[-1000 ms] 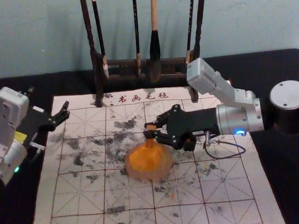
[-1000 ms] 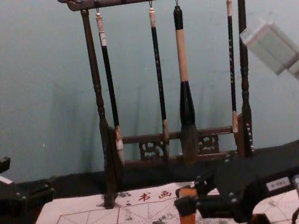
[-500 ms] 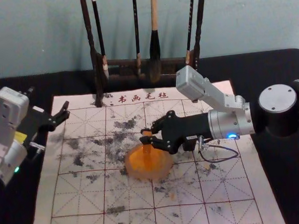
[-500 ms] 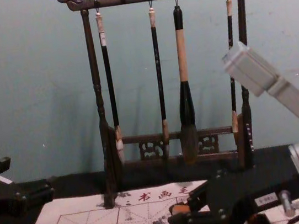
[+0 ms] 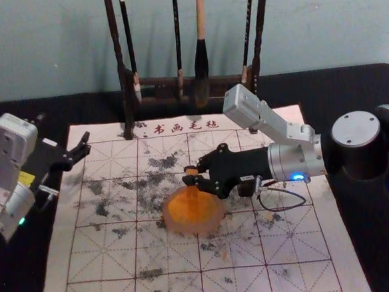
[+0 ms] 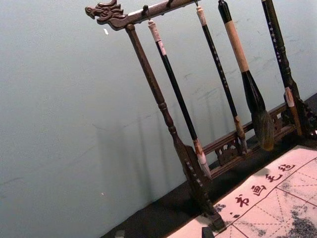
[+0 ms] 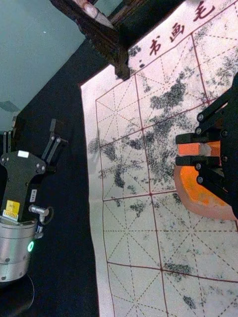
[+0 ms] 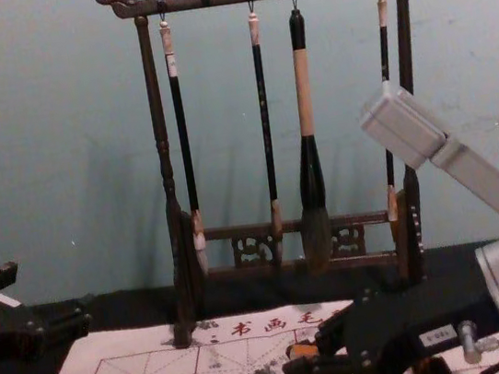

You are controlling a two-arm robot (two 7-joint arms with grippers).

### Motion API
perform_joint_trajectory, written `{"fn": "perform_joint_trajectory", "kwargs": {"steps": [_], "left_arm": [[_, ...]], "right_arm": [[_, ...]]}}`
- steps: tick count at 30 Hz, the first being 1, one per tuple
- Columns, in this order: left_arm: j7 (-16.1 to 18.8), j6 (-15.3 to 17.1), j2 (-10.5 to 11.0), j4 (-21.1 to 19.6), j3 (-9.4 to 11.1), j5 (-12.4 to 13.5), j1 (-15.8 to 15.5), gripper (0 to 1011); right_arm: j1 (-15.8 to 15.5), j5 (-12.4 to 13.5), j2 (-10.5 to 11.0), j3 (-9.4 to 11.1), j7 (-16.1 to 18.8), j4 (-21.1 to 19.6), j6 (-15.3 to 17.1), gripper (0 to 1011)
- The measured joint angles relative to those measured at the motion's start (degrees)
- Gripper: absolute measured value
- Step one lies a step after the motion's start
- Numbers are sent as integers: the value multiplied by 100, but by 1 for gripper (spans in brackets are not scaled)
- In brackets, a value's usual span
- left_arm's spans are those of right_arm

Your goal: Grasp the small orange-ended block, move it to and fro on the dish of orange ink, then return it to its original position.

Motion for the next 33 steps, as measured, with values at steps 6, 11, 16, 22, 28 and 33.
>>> {"fn": "perform_joint_trajectory", "kwargs": {"steps": [6,11,16,22,28,33], "left_arm": [[0,0,0,0,0,0,0,1001],[0,0,0,0,0,0,0,1001],[0,0,0,0,0,0,0,1001],[0,0,0,0,0,0,0,1001],[0,0,0,0,0,0,0,1001],[0,0,0,0,0,0,0,1001]], "right_arm": [[-24,-9,-4,30,-39,-18,35,149],[-48,-7,18,61,-55,-60,44,149],[-100,16,92,103,-64,-155,52,149],[-176,38,201,129,-55,-280,53,149],[-263,47,323,132,-16,-429,51,149],[-332,65,394,131,2,-538,51,149]]}}
